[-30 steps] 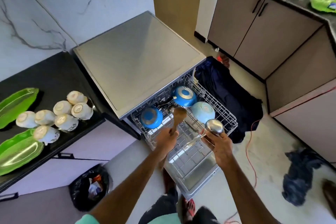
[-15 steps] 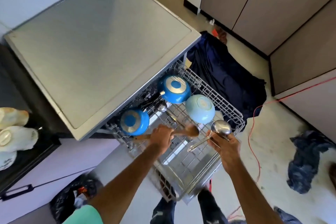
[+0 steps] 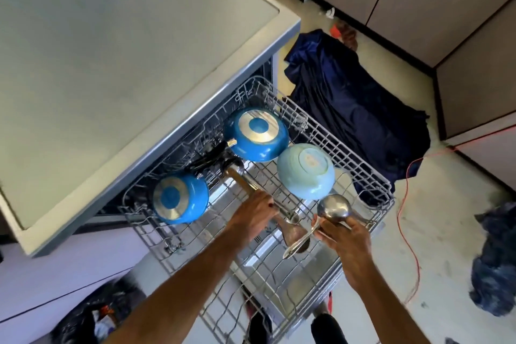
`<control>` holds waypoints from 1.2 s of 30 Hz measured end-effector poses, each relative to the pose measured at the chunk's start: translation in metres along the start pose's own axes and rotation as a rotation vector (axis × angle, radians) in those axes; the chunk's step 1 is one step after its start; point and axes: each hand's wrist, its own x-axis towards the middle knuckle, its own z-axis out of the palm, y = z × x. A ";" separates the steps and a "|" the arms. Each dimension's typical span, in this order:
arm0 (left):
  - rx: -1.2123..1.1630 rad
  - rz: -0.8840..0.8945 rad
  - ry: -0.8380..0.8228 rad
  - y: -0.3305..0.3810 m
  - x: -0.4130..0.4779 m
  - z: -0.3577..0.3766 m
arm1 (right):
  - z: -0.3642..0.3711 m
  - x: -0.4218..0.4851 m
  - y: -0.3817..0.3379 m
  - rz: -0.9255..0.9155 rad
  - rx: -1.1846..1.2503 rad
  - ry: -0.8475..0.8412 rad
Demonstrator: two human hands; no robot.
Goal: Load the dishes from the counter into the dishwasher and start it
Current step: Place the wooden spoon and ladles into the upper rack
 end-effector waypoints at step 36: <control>-2.038 -0.785 0.245 0.001 0.013 -0.006 | 0.102 0.035 0.095 0.364 0.977 0.316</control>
